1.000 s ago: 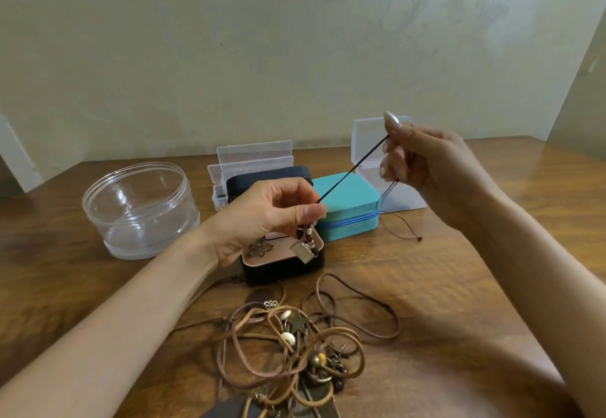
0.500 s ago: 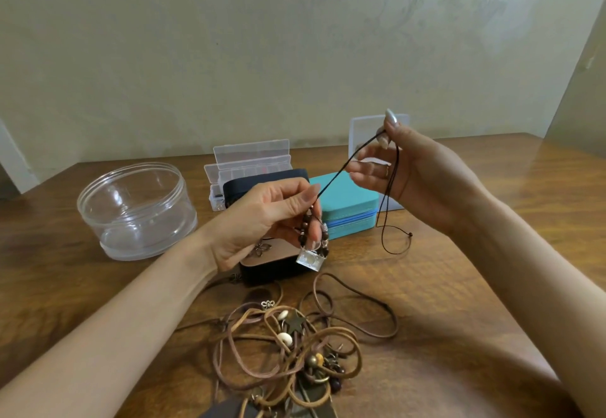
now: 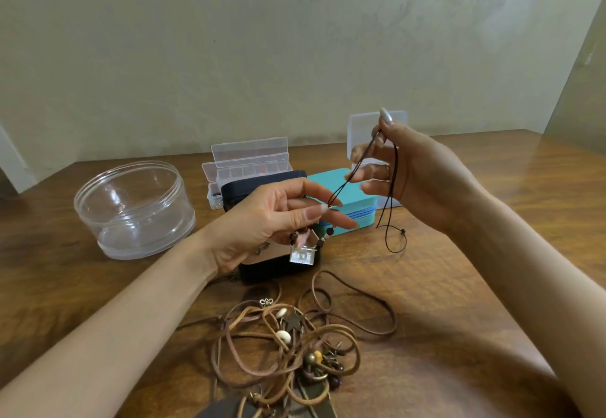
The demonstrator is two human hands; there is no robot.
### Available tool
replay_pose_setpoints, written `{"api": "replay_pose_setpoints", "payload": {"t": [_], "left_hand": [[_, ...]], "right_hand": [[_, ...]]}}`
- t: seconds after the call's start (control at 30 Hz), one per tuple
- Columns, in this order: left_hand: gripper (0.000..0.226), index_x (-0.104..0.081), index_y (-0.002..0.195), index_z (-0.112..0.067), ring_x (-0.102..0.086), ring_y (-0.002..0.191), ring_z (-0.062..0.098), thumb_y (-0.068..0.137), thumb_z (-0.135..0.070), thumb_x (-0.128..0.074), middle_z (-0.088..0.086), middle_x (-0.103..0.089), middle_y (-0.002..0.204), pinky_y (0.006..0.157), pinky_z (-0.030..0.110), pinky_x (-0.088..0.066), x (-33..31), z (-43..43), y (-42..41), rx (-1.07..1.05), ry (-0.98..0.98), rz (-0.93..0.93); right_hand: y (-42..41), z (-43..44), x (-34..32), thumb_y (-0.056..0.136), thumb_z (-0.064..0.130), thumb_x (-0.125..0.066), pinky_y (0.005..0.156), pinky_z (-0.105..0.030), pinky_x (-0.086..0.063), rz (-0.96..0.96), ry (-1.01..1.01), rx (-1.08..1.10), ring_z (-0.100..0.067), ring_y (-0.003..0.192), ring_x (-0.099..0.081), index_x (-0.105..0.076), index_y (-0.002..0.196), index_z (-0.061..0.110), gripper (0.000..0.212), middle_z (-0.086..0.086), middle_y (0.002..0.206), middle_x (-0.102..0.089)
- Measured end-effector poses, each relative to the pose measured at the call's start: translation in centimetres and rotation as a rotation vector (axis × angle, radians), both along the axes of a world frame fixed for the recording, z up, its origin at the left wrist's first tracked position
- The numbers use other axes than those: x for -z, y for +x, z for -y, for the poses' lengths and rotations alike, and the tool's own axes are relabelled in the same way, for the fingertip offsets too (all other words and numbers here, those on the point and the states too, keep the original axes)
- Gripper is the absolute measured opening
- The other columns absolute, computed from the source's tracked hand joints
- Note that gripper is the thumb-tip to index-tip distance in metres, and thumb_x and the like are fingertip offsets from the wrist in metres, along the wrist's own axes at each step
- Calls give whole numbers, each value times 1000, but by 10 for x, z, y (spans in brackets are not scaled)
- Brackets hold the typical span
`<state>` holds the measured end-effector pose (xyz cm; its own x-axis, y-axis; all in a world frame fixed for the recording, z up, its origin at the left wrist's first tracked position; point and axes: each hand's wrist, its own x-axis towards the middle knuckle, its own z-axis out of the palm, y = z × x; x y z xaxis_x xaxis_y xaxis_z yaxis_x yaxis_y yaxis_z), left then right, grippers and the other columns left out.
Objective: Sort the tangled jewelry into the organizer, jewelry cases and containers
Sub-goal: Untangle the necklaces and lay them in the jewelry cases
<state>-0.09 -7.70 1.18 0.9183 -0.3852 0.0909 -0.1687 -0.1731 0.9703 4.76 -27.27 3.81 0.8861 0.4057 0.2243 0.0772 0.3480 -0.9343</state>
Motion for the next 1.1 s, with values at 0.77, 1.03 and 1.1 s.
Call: {"api": "replay_pose_setpoints", "payload": {"t": [0.77, 1.03, 1.1], "left_hand": [[19, -72, 87, -20, -64, 80, 6, 76, -27, -58, -4, -71, 76, 79, 20, -51, 5, 2, 4, 39, 97, 40], [22, -73, 92, -23, -63, 79, 15, 74, -27, -61, -10, -70, 95, 75, 23, -52, 7, 2, 3, 19, 142, 58], [24, -69, 98, -21, -60, 75, 7, 78, -25, -57, -8, -71, 91, 76, 20, -50, 6, 5, 0, 59, 113, 45]], "right_hand": [[1, 5, -6, 98, 22, -44, 58, -21, -56, -112, 261, -8, -17, 70, -71, -54, 74, 11, 28, -7, 73, -72], [-1, 4, -7, 98, 22, -42, 63, -22, -57, -90, 311, -35, -16, 72, -71, -53, 76, 10, 27, -7, 73, -71], [-2, 2, -6, 98, 22, -42, 63, -22, -57, -85, 293, -40, -16, 71, -71, -52, 77, 9, 26, -7, 72, -71]]}}
